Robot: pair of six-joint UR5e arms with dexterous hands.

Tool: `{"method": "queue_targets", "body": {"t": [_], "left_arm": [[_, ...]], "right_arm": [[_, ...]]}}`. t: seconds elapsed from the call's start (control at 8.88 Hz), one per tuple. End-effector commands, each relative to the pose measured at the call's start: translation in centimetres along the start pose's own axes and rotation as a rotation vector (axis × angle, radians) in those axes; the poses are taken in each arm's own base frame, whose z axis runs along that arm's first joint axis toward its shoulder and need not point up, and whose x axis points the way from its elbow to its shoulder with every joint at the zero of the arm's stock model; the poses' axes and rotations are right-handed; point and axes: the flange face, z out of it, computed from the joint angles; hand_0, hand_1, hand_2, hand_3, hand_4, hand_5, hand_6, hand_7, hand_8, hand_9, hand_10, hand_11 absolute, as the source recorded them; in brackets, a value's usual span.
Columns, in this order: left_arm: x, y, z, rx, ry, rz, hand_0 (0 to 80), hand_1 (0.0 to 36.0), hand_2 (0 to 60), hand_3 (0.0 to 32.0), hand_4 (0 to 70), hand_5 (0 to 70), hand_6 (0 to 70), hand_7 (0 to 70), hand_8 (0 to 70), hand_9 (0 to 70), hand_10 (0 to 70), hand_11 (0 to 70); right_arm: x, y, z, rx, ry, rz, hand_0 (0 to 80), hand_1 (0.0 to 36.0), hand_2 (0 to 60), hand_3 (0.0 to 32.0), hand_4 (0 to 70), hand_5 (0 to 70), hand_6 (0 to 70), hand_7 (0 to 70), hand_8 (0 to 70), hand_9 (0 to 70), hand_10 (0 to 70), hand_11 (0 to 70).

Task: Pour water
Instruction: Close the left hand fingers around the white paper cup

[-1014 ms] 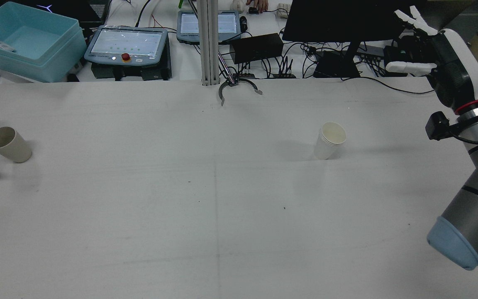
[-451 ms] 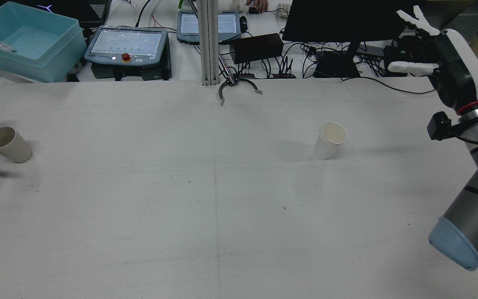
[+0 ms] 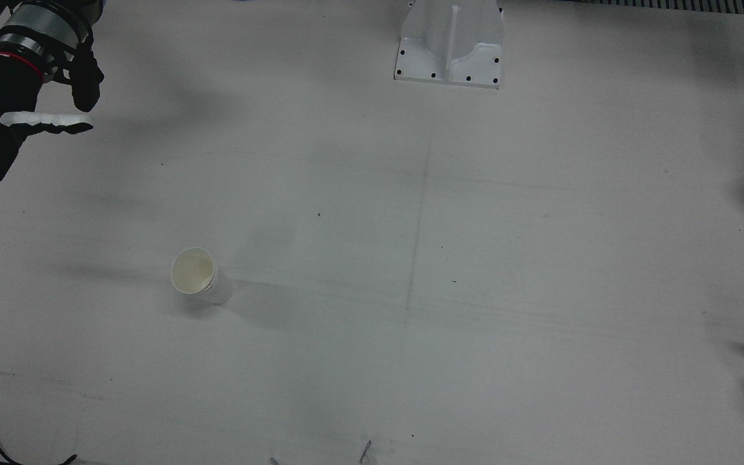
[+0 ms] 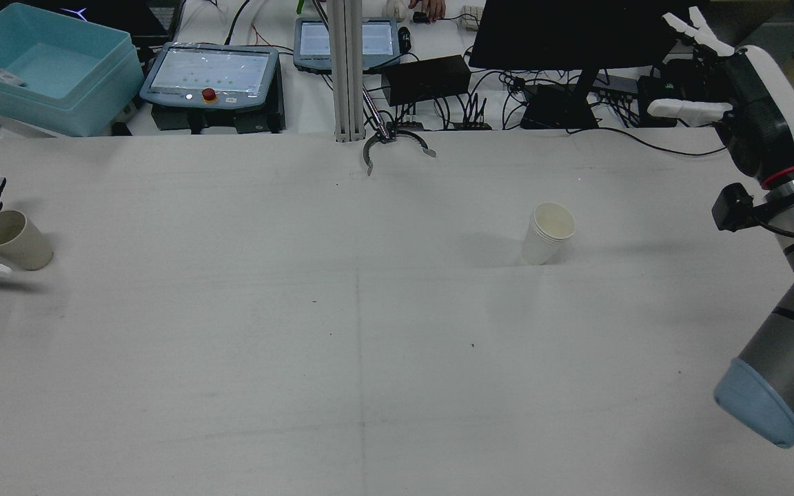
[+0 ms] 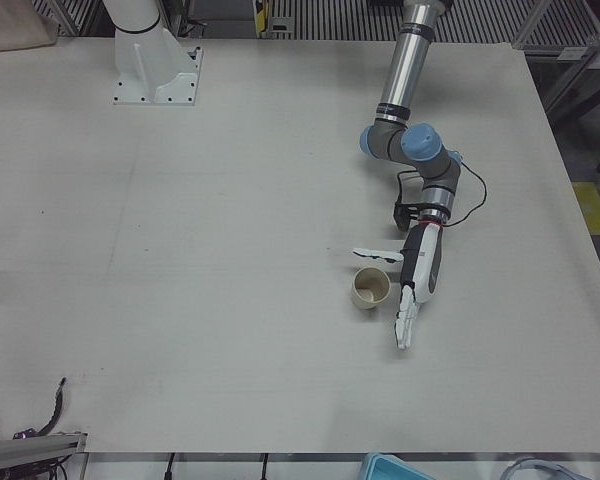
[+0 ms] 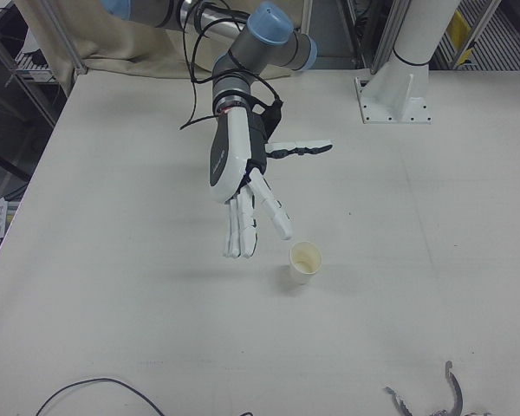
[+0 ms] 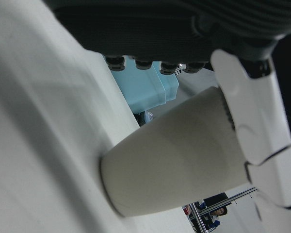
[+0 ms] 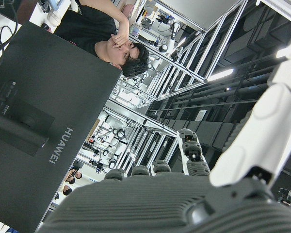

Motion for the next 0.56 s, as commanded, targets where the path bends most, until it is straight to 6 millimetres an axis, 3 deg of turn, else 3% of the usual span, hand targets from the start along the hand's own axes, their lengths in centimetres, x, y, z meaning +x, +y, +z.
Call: {"method": "queue_targets", "body": {"t": [0.0,0.45], "left_arm": [[-0.1,0.5,0.6,-0.009,-0.003,-0.020,48.0,13.4,1.7,0.0,6.3,0.0,0.0,3.8,0.0,0.0,1.4,3.7],[-0.4,2.7,3.3,-0.026,-0.004,-0.101,48.1,13.4,1.9,0.0,7.8,0.0,0.0,5.3,0.0,0.0,1.7,4.0]], "right_arm": [[-0.1,0.1,0.0,-0.002,-0.002,0.003,42.7,8.1,3.8,0.0,6.6,1.4,3.1,3.9,0.0,0.0,0.0,0.0],[-0.1,0.1,-0.1,-0.001,-0.001,0.000,42.6,8.0,3.6,0.0,6.6,1.5,3.1,3.9,0.1,0.0,0.0,0.0]]}}
